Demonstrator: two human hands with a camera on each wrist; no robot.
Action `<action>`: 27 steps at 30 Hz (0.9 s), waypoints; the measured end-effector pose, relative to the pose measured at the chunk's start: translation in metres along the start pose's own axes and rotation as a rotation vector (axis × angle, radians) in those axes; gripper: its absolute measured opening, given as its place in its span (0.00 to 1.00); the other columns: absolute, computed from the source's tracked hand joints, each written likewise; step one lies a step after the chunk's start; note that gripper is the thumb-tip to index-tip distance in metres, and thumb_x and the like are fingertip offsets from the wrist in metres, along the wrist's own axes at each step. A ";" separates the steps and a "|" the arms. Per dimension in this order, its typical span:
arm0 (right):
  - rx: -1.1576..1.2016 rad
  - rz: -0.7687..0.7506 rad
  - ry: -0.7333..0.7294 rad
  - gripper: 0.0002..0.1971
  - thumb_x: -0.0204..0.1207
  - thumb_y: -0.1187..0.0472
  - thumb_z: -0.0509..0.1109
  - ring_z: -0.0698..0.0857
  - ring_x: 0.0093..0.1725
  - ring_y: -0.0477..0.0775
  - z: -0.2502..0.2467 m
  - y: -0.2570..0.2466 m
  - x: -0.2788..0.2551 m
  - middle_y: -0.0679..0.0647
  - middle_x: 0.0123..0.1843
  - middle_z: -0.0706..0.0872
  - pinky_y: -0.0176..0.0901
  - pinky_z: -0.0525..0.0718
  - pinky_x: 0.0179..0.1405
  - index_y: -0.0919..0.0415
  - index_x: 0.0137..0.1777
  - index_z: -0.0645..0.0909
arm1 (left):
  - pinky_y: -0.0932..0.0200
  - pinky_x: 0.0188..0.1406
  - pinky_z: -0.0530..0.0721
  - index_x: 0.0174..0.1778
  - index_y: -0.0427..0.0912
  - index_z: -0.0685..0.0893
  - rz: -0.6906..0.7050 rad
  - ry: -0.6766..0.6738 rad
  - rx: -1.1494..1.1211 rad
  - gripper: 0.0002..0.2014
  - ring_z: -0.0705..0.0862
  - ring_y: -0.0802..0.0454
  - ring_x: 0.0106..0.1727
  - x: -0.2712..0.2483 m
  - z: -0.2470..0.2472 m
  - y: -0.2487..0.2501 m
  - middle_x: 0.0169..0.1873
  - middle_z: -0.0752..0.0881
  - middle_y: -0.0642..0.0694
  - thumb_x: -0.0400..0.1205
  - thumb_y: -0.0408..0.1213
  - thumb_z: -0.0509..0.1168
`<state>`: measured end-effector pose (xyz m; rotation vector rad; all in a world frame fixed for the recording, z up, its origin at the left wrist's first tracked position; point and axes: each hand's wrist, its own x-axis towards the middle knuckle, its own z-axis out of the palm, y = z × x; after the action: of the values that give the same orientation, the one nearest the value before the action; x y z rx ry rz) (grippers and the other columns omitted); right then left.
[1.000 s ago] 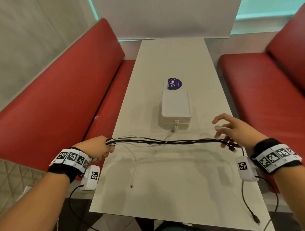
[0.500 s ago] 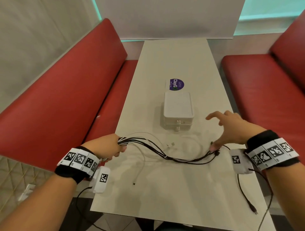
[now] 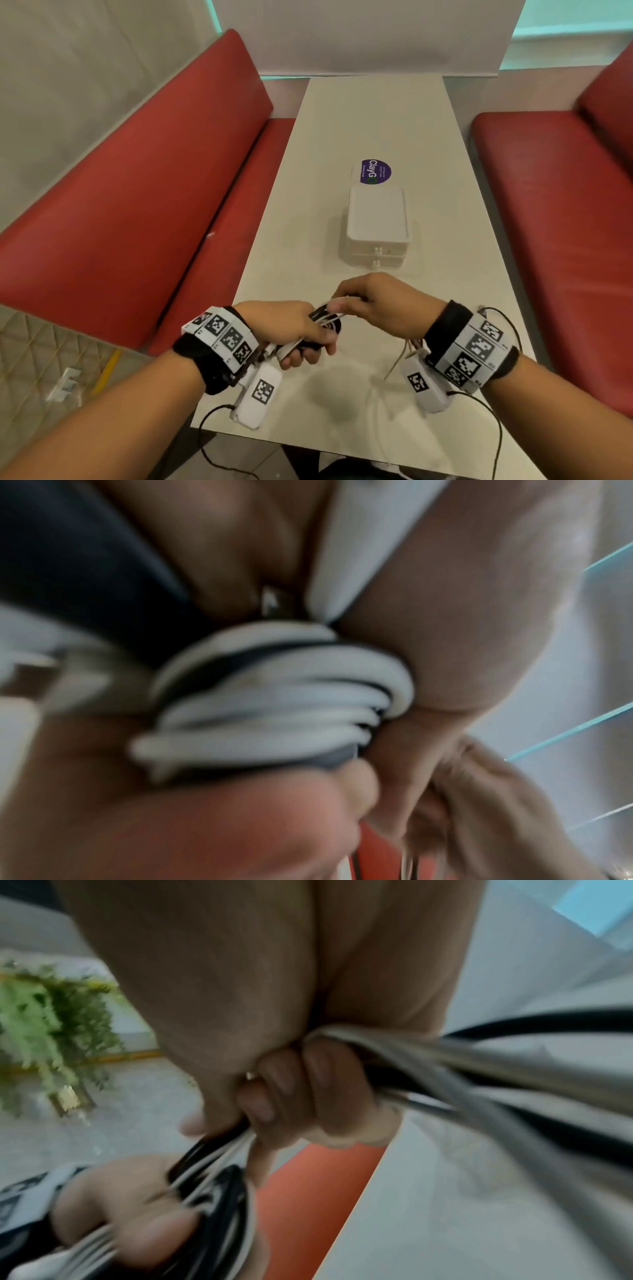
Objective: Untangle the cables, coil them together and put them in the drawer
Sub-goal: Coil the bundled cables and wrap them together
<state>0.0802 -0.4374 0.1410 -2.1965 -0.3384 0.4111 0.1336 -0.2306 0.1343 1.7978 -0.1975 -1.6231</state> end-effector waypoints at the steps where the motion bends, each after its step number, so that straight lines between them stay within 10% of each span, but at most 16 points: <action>1: 0.049 -0.030 0.009 0.15 0.87 0.42 0.62 0.82 0.38 0.46 -0.004 0.000 -0.001 0.46 0.39 0.86 0.46 0.83 0.43 0.47 0.55 0.86 | 0.63 0.22 0.71 0.53 0.39 0.84 -0.018 -0.054 -0.049 0.10 0.71 0.54 0.24 0.003 0.003 -0.003 0.29 0.77 0.45 0.88 0.41 0.62; 7: 0.211 -0.142 0.219 0.14 0.85 0.64 0.70 0.83 0.40 0.49 -0.003 0.019 -0.001 0.45 0.44 0.90 0.44 0.85 0.48 0.43 0.58 0.92 | 0.66 0.21 0.71 0.58 0.34 0.82 0.108 -0.322 -0.358 0.16 0.70 0.56 0.25 0.008 0.012 -0.008 0.32 0.73 0.43 0.79 0.36 0.56; 13: -0.181 -0.247 0.291 0.16 0.85 0.51 0.70 0.79 0.40 0.44 -0.003 0.028 -0.009 0.38 0.39 0.77 0.33 0.77 0.43 0.39 0.71 0.84 | 0.66 0.21 0.71 0.58 0.35 0.82 0.240 -0.345 -0.536 0.16 0.71 0.58 0.25 0.007 0.010 -0.011 0.33 0.71 0.44 0.81 0.40 0.56; 17: -0.344 -0.262 0.509 0.11 0.84 0.51 0.71 0.80 0.36 0.42 0.002 0.024 -0.007 0.41 0.38 0.82 0.41 0.82 0.39 0.48 0.62 0.90 | 0.66 0.21 0.72 0.56 0.36 0.82 0.307 -0.262 -0.571 0.18 0.70 0.57 0.26 0.011 0.014 -0.008 0.34 0.72 0.43 0.87 0.49 0.58; 24: 0.223 0.117 0.645 0.12 0.73 0.42 0.80 0.78 0.26 0.41 0.001 0.010 -0.005 0.56 0.28 0.87 0.36 0.77 0.30 0.49 0.37 0.94 | 0.57 0.28 0.76 0.54 0.35 0.81 0.553 0.184 -0.803 0.18 0.75 0.49 0.28 0.020 0.036 0.006 0.36 0.81 0.39 0.87 0.49 0.61; 27: 0.134 0.088 0.592 0.10 0.86 0.53 0.69 0.81 0.35 0.44 0.008 0.008 -0.007 0.56 0.36 0.85 0.36 0.78 0.41 0.50 0.49 0.93 | 0.55 0.30 0.78 0.58 0.31 0.83 0.634 0.296 -0.955 0.21 0.76 0.47 0.30 0.026 0.043 0.016 0.38 0.83 0.38 0.90 0.49 0.58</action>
<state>0.0719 -0.4392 0.1316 -2.0911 0.1069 -0.1742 0.1044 -0.2735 0.1239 1.0370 0.1287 -0.7577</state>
